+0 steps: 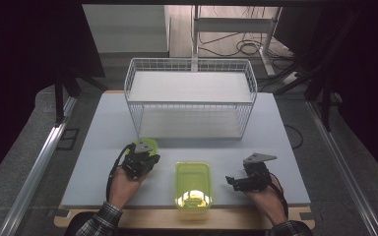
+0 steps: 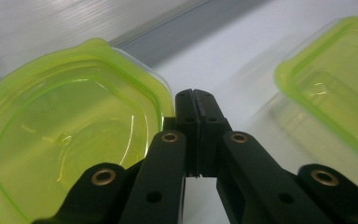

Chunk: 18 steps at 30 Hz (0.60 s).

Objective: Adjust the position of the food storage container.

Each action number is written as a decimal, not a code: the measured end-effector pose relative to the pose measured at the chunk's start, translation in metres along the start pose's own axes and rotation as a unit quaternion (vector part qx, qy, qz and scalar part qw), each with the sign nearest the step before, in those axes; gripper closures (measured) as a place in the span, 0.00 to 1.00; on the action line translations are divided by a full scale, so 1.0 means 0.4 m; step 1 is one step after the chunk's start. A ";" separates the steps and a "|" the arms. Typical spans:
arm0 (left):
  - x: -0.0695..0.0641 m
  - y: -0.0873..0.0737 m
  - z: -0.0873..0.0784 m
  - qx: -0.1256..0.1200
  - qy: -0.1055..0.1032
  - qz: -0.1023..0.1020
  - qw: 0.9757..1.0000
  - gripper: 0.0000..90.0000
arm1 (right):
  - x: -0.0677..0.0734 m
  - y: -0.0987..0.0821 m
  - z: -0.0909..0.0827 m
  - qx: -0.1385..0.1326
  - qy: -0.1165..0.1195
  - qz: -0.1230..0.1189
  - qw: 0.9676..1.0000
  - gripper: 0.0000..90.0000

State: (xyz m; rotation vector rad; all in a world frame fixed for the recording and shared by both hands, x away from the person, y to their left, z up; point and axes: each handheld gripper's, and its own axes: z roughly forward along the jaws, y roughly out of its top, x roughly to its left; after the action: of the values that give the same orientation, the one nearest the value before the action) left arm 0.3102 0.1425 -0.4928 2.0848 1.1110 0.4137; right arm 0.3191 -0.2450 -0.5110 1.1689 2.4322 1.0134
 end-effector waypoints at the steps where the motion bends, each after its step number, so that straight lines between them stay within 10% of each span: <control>1: 0.006 -0.002 -0.003 0.001 0.004 -0.004 1.000 1.00 | 0.000 0.000 0.000 0.000 0.000 0.000 1.000 0.13; 11: -0.015 -0.017 -0.022 -0.020 -0.009 0.013 1.000 1.00 | 0.007 0.003 -0.007 -0.004 0.013 0.000 1.000 0.23; 18: -0.090 -0.061 -0.009 0.004 -0.062 0.042 0.997 1.00 | 0.030 0.012 -0.030 -0.005 0.039 -0.015 0.999 0.56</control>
State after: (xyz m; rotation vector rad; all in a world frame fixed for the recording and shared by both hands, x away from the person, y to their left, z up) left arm 0.2733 0.1235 -0.5061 2.1376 0.9567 0.3148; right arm 0.3082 -0.2396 -0.4984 1.1048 2.4940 1.0802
